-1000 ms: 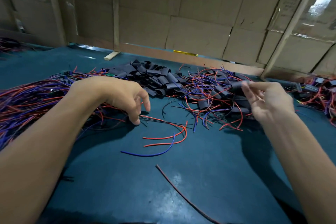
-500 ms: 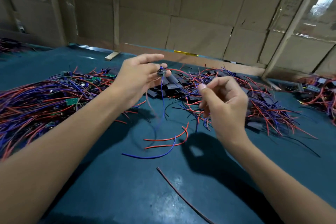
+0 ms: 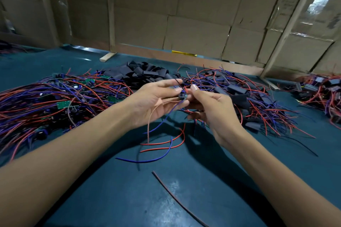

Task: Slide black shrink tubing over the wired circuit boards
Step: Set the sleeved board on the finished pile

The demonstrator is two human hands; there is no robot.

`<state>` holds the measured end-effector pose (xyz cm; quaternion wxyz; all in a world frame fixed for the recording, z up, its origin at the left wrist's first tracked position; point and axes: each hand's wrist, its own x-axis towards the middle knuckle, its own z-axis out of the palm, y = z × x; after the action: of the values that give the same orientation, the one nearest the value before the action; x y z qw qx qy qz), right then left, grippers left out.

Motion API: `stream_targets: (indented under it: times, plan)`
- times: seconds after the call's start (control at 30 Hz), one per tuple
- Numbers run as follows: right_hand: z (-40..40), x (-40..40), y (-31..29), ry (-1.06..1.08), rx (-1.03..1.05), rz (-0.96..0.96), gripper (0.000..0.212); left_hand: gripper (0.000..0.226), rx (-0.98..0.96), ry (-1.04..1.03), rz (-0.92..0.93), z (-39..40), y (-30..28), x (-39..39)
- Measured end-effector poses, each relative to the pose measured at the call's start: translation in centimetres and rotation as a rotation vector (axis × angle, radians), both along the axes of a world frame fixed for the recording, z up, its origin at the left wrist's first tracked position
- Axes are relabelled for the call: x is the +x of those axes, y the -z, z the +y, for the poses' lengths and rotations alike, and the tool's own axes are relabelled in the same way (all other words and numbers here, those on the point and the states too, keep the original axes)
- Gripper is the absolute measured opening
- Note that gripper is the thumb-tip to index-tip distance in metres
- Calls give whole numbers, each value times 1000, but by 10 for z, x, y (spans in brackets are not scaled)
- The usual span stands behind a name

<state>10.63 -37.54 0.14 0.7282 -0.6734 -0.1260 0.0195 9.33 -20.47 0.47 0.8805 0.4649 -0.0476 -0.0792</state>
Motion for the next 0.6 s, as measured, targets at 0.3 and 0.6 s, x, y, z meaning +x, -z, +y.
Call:
stream_targets:
  times: [0.3,0.6]
  plan:
    - [-7,3,-8,-219,206,139,16,34,62,54,17,-6,4,-3]
    - [-7,3,-10,-243,242,166,48,18,-147,68,102,-8,1,-4]
